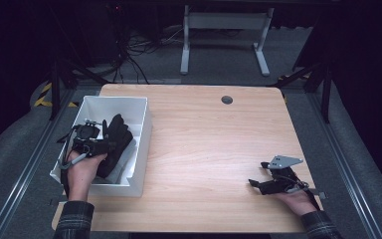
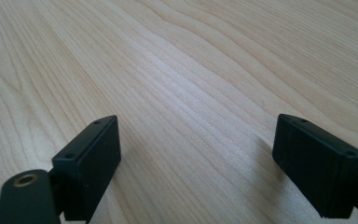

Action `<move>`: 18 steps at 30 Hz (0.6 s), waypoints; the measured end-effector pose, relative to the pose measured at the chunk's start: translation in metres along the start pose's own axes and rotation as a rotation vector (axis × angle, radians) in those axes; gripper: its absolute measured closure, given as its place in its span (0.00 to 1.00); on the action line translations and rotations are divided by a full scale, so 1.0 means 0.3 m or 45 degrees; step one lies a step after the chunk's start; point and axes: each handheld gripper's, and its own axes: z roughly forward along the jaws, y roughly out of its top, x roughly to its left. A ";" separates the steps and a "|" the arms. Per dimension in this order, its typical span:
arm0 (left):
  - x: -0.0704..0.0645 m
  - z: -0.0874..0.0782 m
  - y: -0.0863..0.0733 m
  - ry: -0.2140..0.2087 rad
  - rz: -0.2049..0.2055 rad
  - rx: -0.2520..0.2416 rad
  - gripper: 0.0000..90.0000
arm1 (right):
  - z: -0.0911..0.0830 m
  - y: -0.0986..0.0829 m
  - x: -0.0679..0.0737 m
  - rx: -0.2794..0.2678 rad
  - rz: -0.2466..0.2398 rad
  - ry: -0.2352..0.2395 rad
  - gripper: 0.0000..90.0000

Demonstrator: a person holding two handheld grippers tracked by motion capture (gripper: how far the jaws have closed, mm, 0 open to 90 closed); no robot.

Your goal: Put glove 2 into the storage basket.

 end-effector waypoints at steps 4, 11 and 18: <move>0.000 -0.025 0.014 0.011 0.016 -0.042 0.38 | 0.000 0.000 0.000 0.000 0.000 0.000 0.17; -0.005 -0.068 0.040 -0.006 0.027 -0.101 0.31 | 0.000 0.000 0.000 0.000 0.000 0.000 0.17; -0.042 -0.094 0.069 -0.070 0.075 -0.140 0.25 | 0.000 0.000 0.000 0.000 0.000 -0.001 0.17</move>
